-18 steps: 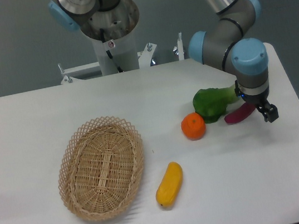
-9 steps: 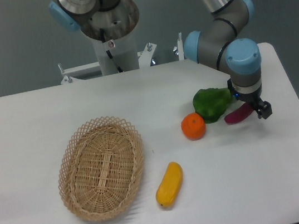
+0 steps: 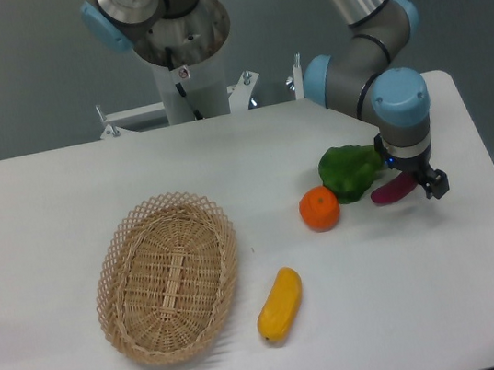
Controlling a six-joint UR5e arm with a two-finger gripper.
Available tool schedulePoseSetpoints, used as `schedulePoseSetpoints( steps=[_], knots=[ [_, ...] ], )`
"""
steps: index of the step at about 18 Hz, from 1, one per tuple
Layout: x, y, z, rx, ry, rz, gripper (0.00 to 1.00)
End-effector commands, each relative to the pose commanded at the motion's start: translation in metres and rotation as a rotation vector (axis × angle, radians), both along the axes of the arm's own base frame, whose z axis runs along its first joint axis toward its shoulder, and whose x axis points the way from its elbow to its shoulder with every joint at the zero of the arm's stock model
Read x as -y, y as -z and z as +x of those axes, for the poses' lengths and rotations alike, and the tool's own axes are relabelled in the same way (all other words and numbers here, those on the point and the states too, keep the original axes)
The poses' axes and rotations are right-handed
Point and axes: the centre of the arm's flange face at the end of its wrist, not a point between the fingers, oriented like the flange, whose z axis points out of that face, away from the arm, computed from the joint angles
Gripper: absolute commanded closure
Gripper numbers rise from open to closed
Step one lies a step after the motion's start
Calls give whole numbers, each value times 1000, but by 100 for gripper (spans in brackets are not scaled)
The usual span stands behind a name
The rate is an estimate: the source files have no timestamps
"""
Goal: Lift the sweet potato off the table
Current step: 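Lower the gripper over the sweet potato, fingers straddling it, then close the gripper on the purple sweet potato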
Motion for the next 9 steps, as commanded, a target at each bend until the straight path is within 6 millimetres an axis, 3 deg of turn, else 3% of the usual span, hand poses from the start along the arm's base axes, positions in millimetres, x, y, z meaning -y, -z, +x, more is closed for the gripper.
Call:
schedulePoseSetpoints(
  steps=[5,7,9],
  knots=[
    [0,-1,0,-2,1,-1,63],
    [1,-2,-1,-2,0,-1,73],
    [0,-4,-1,-5,1,0,76]
  ],
)
